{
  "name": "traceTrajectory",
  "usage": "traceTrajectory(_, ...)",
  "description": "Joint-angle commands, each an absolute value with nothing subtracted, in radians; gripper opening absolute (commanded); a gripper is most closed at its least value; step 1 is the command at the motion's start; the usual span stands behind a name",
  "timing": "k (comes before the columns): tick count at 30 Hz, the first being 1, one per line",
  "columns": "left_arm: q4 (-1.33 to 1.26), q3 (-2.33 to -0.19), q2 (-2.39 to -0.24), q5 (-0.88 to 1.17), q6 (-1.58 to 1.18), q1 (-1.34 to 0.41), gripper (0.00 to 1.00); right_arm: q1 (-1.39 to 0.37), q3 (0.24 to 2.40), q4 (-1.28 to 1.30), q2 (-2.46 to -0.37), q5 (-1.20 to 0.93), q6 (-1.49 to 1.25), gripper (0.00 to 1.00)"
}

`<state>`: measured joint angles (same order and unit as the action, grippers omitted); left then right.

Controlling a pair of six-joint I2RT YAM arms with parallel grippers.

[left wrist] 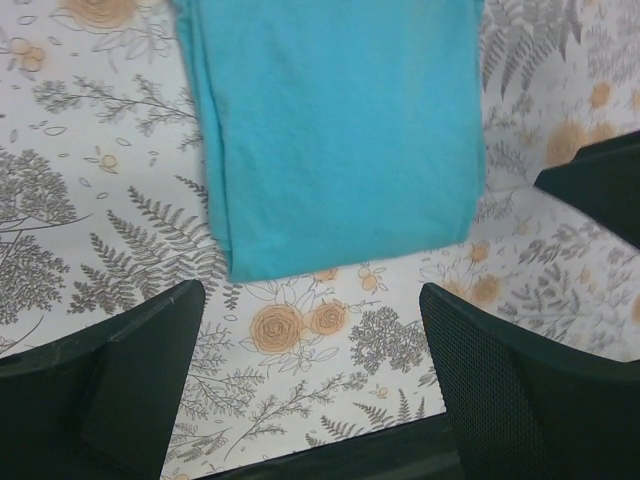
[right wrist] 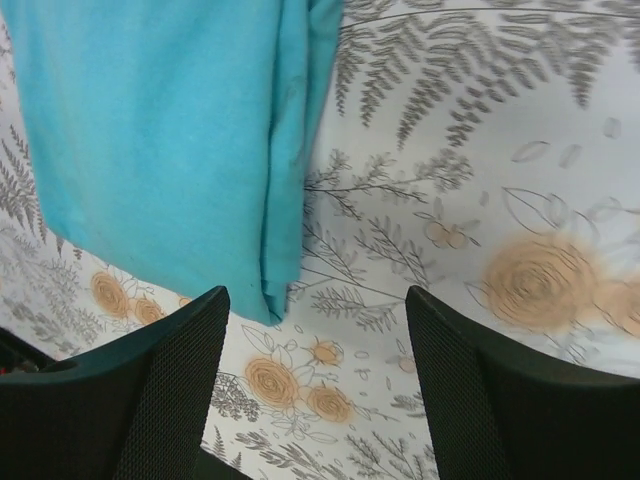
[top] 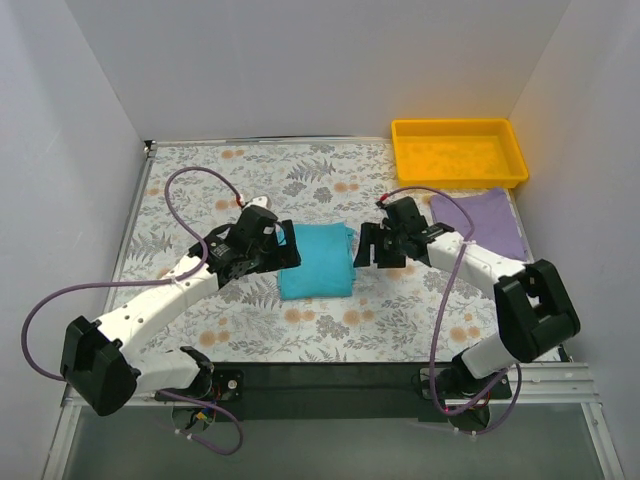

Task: Fold and stack the t-shirts
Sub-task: Fold the tshirt, then neatly place the folded tshirt to the corner

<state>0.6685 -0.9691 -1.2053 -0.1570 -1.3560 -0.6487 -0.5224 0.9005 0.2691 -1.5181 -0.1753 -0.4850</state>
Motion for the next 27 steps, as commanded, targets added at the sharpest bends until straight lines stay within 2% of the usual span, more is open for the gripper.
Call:
traceTrajectory(1,0.640,-0.995,-1.241,-0.221,-1.250,-0.773,0.82,-0.506,0.893,0.374,-1.395,-0.023,-0.494,0.67)
traceTrajectory(6,0.603,-1.069,-1.374,-0.357,-1.148,-0.952,0.82,-0.463,0.833,0.480,-1.243,0.032,-0.498,0.73)
traceTrajectory(10,0.554,-1.127,-1.488,-0.425,-1.049,-1.093,0.75,-0.440,0.786,0.543,-1.148,0.058,-0.526,0.81)
traceTrajectory(13,0.528,-1.163,-1.600,-0.486,-0.982,-1.170,0.72,-0.425,0.766,0.572,-1.095,0.077,-0.552,0.83)
traceTrajectory(20,0.410,-1.190,-1.762,-0.512,-0.899,-1.219,0.64,-0.399,0.709,0.658,-0.993,0.126,-0.627,0.90)
traceTrajectory(27,0.353,-1.198,-1.879,-0.561,-0.842,-1.218,0.61,-0.391,0.684,0.655,-0.960,0.097,-0.617,0.90)
